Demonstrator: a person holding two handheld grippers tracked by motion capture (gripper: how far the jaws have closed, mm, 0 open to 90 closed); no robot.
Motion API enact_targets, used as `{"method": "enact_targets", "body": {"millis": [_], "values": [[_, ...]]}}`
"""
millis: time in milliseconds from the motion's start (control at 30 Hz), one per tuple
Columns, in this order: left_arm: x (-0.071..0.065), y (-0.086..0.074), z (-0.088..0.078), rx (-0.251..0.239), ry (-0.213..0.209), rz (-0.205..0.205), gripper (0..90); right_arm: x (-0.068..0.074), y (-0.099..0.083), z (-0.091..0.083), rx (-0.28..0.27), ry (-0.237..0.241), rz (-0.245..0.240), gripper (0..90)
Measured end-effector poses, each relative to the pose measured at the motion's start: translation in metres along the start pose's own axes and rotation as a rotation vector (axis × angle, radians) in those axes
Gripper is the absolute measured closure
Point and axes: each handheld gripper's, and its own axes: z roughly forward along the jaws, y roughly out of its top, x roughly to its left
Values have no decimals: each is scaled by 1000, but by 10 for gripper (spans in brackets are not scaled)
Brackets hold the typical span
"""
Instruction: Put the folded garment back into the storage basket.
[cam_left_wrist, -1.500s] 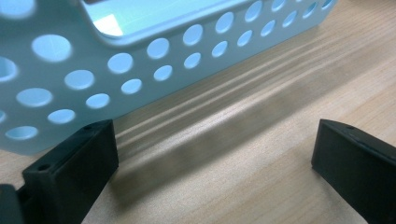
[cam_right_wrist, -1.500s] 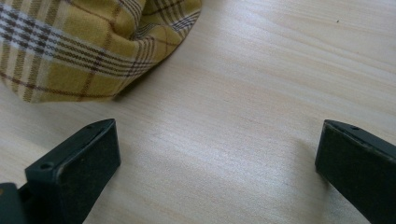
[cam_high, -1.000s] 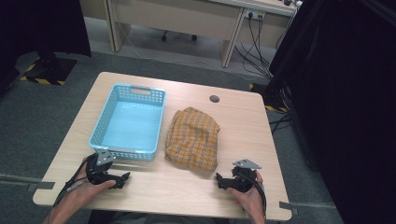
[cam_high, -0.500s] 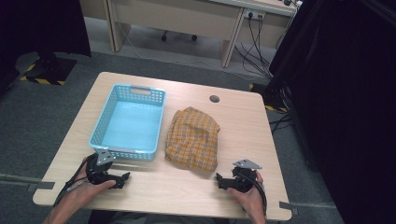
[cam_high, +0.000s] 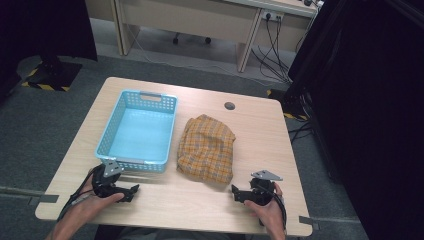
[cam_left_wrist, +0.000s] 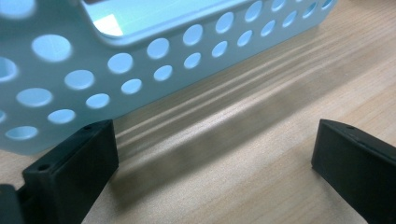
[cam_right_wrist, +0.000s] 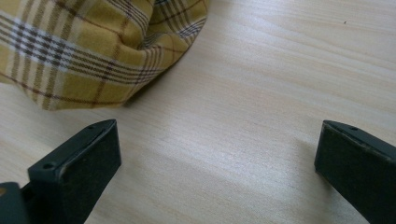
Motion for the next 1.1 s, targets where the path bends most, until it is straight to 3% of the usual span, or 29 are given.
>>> {"method": "enact_targets", "body": {"millis": [433,1100], "values": [[0,0,0,0,0,0,0,0,7,-9,-60,25,13,14],[0,0,0,0,0,0,0,-1,15,-18,-99,75,39,15]]}}
